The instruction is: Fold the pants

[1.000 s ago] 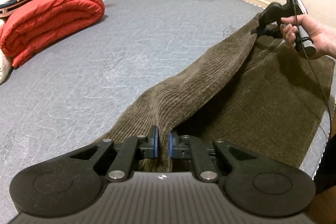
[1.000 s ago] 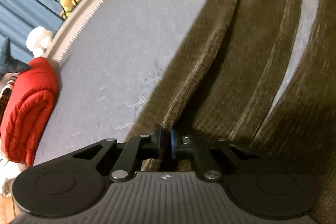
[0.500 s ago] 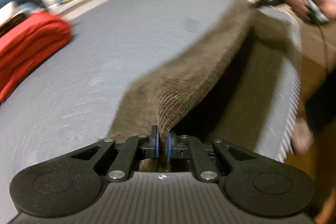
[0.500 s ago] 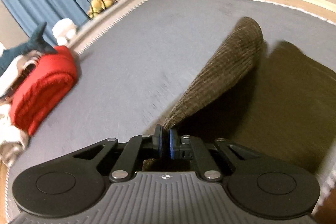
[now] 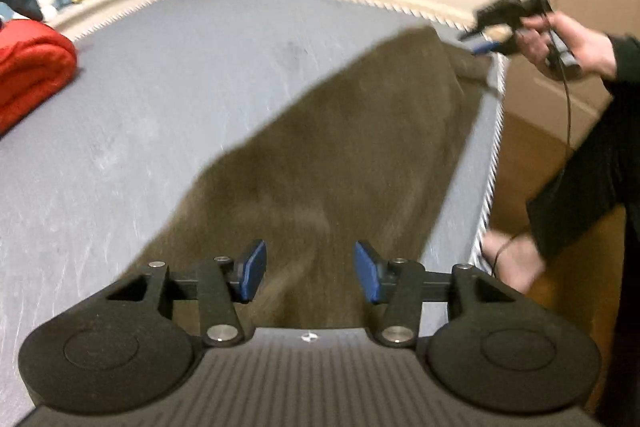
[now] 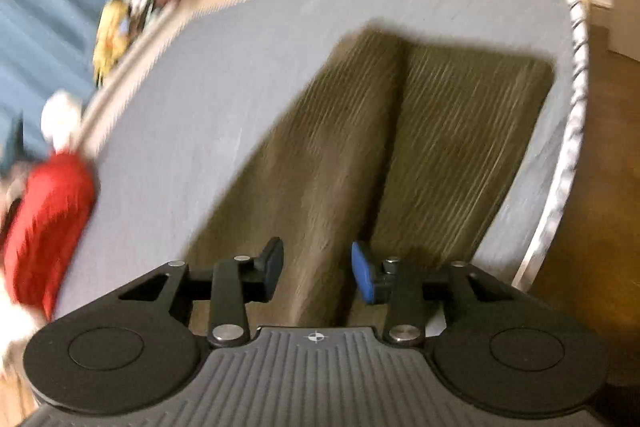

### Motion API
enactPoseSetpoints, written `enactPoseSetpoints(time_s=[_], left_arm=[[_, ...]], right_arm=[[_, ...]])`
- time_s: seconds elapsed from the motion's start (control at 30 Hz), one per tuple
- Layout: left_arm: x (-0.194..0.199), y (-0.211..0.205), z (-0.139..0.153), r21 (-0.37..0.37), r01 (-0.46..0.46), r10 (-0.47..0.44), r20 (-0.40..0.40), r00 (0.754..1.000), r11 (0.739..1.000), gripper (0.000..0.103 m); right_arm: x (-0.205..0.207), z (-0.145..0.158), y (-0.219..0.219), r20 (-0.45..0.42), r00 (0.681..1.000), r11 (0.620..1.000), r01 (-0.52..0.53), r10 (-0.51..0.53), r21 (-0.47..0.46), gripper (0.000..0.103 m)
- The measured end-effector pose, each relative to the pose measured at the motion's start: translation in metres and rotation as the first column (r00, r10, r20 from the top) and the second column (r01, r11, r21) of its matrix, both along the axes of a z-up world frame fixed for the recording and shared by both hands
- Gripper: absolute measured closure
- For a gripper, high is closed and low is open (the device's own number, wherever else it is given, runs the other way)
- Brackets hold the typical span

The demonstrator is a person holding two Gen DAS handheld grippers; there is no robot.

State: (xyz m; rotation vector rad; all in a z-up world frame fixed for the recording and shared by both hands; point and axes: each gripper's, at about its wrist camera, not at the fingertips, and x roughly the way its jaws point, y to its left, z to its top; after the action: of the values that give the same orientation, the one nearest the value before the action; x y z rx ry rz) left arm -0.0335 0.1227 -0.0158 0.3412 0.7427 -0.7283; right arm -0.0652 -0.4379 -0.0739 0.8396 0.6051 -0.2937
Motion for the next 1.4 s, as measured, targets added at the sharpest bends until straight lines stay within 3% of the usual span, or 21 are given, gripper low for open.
enactPoseSetpoints(time_s=[0.13,0.23,0.37,0.5,0.57,0.63,0.73,0.83,0.87,0.9,1.03,1.1,1.17,1.27,1.33,1.4], left_arm=[[0.009,-0.039,-0.007,0.042,-0.024,0.022,0.058,0.998,0.999,0.049],[0.014,-0.062,-0.016,0.071,-0.017,0.013,0.068,0.998,0.997,0.049],[0.021,-0.083,-0.024,0.116,-0.009,-0.002,0.093,0.996,0.993,0.048],[0.034,-0.09,-0.027,0.113,-0.026,0.016,0.089,0.996,0.993,0.048],[0.04,-0.088,-0.026,0.116,-0.043,0.032,0.093,0.995,0.992,0.048],[0.044,-0.085,-0.026,0.116,-0.06,0.049,0.096,0.994,0.991,0.048],[0.048,-0.083,-0.023,0.108,-0.084,0.073,0.098,0.992,0.991,0.048],[0.051,-0.08,-0.02,0.095,-0.095,0.086,0.094,0.992,0.991,0.048],[0.051,-0.08,-0.02,0.098,-0.097,0.088,0.096,0.991,0.99,0.048],[0.05,-0.079,-0.019,0.1,-0.098,0.088,0.099,0.991,0.99,0.048],[0.046,-0.077,-0.017,0.104,-0.096,0.085,0.108,0.991,0.99,0.048],[0.044,-0.076,-0.017,0.109,-0.097,0.085,0.114,0.99,0.989,0.048],[0.043,-0.077,-0.018,0.112,-0.101,0.088,0.115,0.989,0.989,0.048],[0.041,-0.078,-0.017,0.121,-0.101,0.086,0.124,0.989,0.987,0.047],[0.039,-0.079,-0.018,0.123,-0.1,0.085,0.127,0.988,0.987,0.047],[0.037,-0.081,-0.019,0.124,-0.1,0.084,0.131,0.988,0.987,0.047]], right_arm=[[-0.001,-0.003,-0.045,-0.002,0.993,0.993,0.119,-0.119,0.022,0.062],[0.023,-0.027,-0.058,-0.069,0.997,0.992,0.034,-0.026,0.123,0.062],[0.059,-0.038,-0.05,-0.112,0.99,0.997,-0.079,0.08,0.013,0.062],[0.07,-0.047,-0.051,-0.134,0.988,0.997,-0.079,0.078,-0.003,0.063],[0.08,-0.039,-0.048,-0.121,0.991,0.997,-0.057,0.051,-0.043,0.068],[0.09,-0.032,-0.039,-0.099,0.993,0.994,-0.073,0.064,-0.085,0.078],[0.107,-0.011,-0.011,0.017,0.986,0.969,-0.158,0.164,-0.191,0.078],[0.114,0.01,0.012,0.212,0.904,0.913,-0.314,0.371,-0.26,0.076],[0.111,0.014,0.013,0.254,0.879,0.902,-0.338,0.404,-0.267,0.076],[0.109,0.016,0.011,0.263,0.874,0.902,-0.339,0.407,-0.269,0.074],[0.093,-0.003,-0.017,0.175,0.956,0.967,-0.213,0.236,-0.14,0.071],[0.087,-0.019,-0.024,0.049,0.989,0.986,-0.133,0.138,-0.1,0.071],[0.083,-0.033,-0.031,-0.013,0.997,0.997,-0.078,0.077,-0.03,0.07],[0.085,-0.044,-0.034,0.003,0.997,0.997,-0.081,0.081,0.006,0.07],[0.097,-0.048,-0.036,0.005,0.997,0.997,-0.08,0.08,0.006,0.064],[0.109,-0.058,-0.042,-0.018,0.997,0.994,-0.076,0.078,0.081,0.062]])
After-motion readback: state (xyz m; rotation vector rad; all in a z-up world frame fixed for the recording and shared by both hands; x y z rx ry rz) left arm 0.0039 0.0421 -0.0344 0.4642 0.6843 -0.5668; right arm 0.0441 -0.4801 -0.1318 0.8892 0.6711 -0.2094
